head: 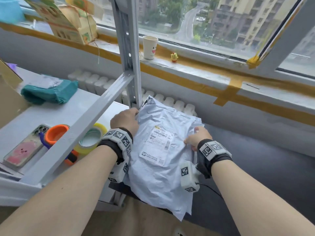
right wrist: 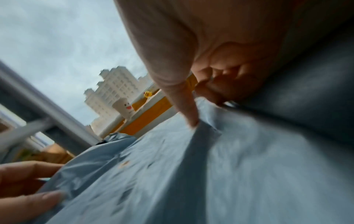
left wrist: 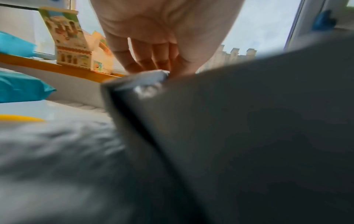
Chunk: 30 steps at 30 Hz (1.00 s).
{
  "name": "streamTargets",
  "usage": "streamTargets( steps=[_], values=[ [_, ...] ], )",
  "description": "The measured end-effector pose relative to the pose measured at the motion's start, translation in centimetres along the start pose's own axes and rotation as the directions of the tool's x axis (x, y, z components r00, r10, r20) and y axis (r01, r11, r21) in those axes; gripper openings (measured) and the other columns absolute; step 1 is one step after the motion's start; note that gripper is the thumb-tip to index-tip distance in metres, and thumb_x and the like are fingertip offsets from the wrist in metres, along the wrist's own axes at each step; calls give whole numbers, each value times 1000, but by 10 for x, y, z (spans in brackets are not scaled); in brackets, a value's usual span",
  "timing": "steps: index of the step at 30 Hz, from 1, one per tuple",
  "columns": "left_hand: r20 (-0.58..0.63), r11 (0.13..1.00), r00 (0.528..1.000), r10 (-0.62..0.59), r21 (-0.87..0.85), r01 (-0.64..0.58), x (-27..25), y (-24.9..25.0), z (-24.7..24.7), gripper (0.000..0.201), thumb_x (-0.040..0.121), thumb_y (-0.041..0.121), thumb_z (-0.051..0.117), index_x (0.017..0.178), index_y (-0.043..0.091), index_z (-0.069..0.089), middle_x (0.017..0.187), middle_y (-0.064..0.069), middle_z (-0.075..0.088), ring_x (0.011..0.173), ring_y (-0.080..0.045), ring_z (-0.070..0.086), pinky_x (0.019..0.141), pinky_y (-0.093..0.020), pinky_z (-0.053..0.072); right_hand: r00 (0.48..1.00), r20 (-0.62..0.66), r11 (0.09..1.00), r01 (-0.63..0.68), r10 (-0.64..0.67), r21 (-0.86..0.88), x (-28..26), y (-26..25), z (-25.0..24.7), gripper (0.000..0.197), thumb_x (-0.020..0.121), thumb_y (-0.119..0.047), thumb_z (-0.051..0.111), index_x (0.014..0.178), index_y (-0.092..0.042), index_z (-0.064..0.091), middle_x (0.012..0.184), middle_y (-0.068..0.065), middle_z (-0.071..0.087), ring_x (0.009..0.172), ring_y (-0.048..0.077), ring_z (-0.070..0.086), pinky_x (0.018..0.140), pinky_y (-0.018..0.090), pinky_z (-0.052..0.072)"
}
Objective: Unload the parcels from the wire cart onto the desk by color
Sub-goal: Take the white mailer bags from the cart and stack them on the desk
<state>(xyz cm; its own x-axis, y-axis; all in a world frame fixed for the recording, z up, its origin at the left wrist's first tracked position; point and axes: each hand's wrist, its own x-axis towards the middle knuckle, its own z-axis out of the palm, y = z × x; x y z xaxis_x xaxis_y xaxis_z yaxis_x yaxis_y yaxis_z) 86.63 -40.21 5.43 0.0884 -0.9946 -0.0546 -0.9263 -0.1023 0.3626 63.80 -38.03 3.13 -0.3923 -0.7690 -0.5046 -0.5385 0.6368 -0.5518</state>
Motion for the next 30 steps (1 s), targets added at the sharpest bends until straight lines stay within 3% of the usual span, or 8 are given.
streamTargets(
  steps=[4, 8, 11, 14, 20, 25, 28, 30],
  values=[
    [-50, 994, 997, -60, -98, 55, 15, 4, -6, 24, 91, 23, 50, 114, 26, 55, 109, -5, 67, 100, -32, 60, 78, -32, 41, 995, -99, 973, 33, -10, 227, -1, -7, -9, 49, 88, -9, 47, 133, -26, 41, 93, 12, 63, 69, 27, 66, 70, 41, 59],
    [178, 971, 965, -193, -108, 214, 21, -10, -3, 57, 89, 46, 53, 136, 18, 39, 133, -10, 54, 121, -32, 51, 98, -38, 39, 984, -21, 969, 172, -179, -177, -3, -4, -13, 73, 78, -26, 72, 141, -30, 35, 141, 8, 32, 118, 30, 52, 101, 40, 44],
    [370, 980, 912, -176, -17, 196, 19, -18, 1, 59, 83, 45, 60, 127, 7, 48, 123, -14, 58, 109, -31, 57, 89, -33, 45, 929, 200, 878, 363, -313, -312, -13, -14, 2, 89, 65, -46, 81, 141, -34, 37, 151, 8, 26, 139, 27, 25, 115, 40, 26],
    [389, 990, 911, -138, 72, 119, 13, -25, -3, 33, 83, 30, 62, 107, 7, 58, 103, -13, 63, 93, -30, 59, 75, -28, 42, 885, 356, 797, 438, -300, -416, -25, -22, 23, 107, 56, -57, 82, 146, -36, 27, 149, 5, 27, 139, 27, 24, 114, 44, 27],
    [291, 978, 943, -161, 173, 114, 3, -45, -8, 23, 82, 27, 56, 96, 9, 59, 96, -9, 70, 86, -27, 65, 78, -31, 51, 894, 357, 757, 426, -270, -494, -29, -23, 38, 117, 53, -57, 83, 148, -37, 18, 155, 5, 16, 143, 30, 14, 114, 52, 23],
    [582, 942, 801, -142, -170, 290, -13, -29, -8, 23, 89, 22, 59, 97, 4, 48, 74, -14, 67, 54, -19, 66, 52, -26, 53, 896, 369, 765, 415, -248, -492, -29, -26, 31, 115, 56, -53, 84, 149, -36, 17, 157, 5, 13, 144, 30, 15, 115, 49, 23],
    [499, 974, 859, -118, -112, 199, -13, -28, -8, 29, 83, 17, 63, 104, 0, 54, 92, -15, 66, 88, -30, 66, 63, -29, 46, 895, 375, 765, 414, -243, -493, -31, -27, 29, 114, 57, -53, 84, 148, -35, 19, 154, 5, 21, 141, 29, 24, 114, 47, 27],
    [425, 975, 901, -93, -146, 170, -12, -27, -10, 14, 86, 21, 60, 82, 11, 51, 82, -3, 54, 89, -27, 54, 66, -27, 36, 894, 373, 781, 413, -249, -469, -32, -27, 29, 115, 54, -51, 85, 148, -34, 21, 150, 2, 29, 138, 27, 30, 112, 46, 30]
  ],
)
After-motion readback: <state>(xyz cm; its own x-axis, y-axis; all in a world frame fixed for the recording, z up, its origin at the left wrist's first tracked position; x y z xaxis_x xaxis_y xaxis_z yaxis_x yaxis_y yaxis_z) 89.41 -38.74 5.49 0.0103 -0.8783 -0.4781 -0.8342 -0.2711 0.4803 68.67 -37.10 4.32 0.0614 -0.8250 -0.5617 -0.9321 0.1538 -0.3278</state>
